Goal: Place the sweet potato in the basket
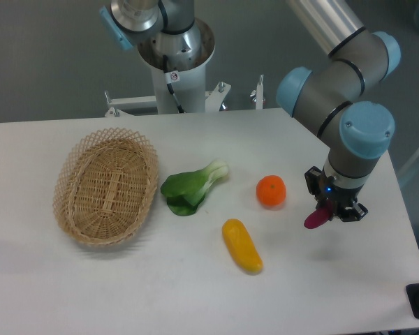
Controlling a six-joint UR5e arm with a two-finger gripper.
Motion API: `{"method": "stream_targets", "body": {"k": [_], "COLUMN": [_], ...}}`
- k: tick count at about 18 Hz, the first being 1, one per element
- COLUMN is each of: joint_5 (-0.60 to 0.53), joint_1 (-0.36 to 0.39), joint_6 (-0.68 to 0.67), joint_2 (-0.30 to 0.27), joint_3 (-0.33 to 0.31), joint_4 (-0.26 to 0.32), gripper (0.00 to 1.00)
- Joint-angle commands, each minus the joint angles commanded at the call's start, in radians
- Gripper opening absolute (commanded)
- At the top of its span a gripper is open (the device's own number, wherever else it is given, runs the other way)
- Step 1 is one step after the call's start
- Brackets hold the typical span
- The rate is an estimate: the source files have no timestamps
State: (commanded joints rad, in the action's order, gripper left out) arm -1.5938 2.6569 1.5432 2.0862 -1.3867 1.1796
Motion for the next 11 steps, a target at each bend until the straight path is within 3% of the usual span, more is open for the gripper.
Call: {"method": "stream_targets", "body": {"k": [11], "joint_5": [0.002], "joint_1": [-0.006], "joint_6": [-0.025], "joint_2": [-0.002], "joint_3": [-0.002], "joint_4": [0.002], "gripper": [0.27]}}
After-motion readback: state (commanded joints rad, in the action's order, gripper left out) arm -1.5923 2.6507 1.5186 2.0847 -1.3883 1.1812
